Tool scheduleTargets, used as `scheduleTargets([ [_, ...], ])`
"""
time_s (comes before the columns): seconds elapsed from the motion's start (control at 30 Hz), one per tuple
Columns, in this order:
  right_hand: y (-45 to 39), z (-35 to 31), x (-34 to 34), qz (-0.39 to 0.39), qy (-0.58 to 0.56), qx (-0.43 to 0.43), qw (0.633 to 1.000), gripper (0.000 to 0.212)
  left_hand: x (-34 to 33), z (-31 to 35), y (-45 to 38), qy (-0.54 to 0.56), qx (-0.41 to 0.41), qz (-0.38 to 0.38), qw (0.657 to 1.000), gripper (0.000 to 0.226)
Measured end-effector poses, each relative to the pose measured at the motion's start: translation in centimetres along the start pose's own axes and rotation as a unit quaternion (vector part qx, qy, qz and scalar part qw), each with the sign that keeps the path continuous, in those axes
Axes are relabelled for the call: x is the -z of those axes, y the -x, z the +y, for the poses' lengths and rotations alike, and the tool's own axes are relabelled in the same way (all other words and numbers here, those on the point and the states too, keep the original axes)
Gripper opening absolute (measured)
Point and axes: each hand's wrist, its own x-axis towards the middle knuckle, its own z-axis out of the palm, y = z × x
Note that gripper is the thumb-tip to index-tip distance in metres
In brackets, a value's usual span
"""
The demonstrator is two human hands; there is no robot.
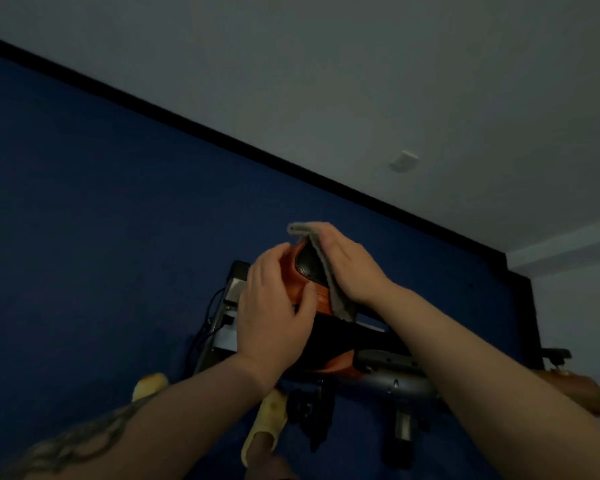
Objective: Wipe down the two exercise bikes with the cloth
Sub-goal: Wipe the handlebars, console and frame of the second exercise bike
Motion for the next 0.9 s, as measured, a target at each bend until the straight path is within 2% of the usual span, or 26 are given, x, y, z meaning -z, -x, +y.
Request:
scheduleTargets([
  [0.07,0.9,1.0,0.2,-0.009,0.055,0.091,0.994,0.04,0.0,-0.3,0.6,-0.006,0.016,-0.006,1.0,0.066],
  [0.17,2.0,2.9,1.6,-0.059,0.063,0.179,0.98,0.042,-0.6,-0.4,1.9,0.016,0.085,-0.003,0.996,0.073],
  [0.27,-0.3,1.9,1.5,-0.058,0.04,0.16,0.985,0.036,-1.4,0.0,2.8,0.078,0.159,0.036,0.984,0.076],
  [0.33,-1.8,0.2,0.4,-0.065,0.09,0.161,0.981,0.034,-1.6,0.1,2.9,0.099,0.191,0.043,0.976,0.079],
  [0.43,-1.8,0.3,0.7,-0.101,0.209,0.302,0.924,0.037,-1.0,-0.3,3.2,0.103,0.234,0.002,0.967,0.088],
  [0.5,-1.9,0.8,2.1,-0.152,0.233,0.373,0.885,0.039,-0.6,-0.5,3.4,0.122,0.241,-0.029,0.962,0.084],
  [0.57,-3.4,0.4,2.4,-0.201,0.198,0.35,0.893,0.038,-0.4,-0.7,3.3,0.136,0.247,-0.044,0.958,0.084],
  [0.63,-5.2,-1.3,1.0,-0.189,0.172,0.267,0.929,0.033,-0.4,-1.0,3.0,0.145,0.255,-0.05,0.955,0.088],
  [0.67,-5.4,-1.9,0.3,-0.181,0.188,0.239,0.935,0.033,-0.5,-1.1,3.0,0.145,0.256,-0.051,0.954,0.09],
  [0.7,-5.2,-2.1,-0.1,-0.174,0.22,0.252,0.926,0.035,-0.4,-1.0,3.1,0.144,0.255,-0.053,0.955,0.092],
  [0.77,-3.9,-1.3,0.4,-0.181,0.273,0.35,0.878,0.038,-0.5,-0.9,3.3,0.147,0.25,-0.054,0.955,0.096],
  [0.8,-3.3,-0.9,1.2,-0.195,0.279,0.403,0.85,0.039,-0.5,-0.9,3.3,0.154,0.249,-0.054,0.955,0.096],
  [0.83,-3.3,-0.5,1.9,-0.212,0.269,0.428,0.837,0.04,-0.6,-0.9,3.2,0.158,0.249,-0.053,0.954,0.097],
  [0.87,-3.7,-0.4,2.3,-0.231,0.253,0.414,0.843,0.041,-0.6,-0.9,3.1,0.159,0.251,-0.054,0.953,0.097],
  [0.9,-4.2,-0.9,2.2,-0.242,0.235,0.368,0.867,0.04,-0.6,-1.0,3.0,0.156,0.254,-0.055,0.953,0.095],
])
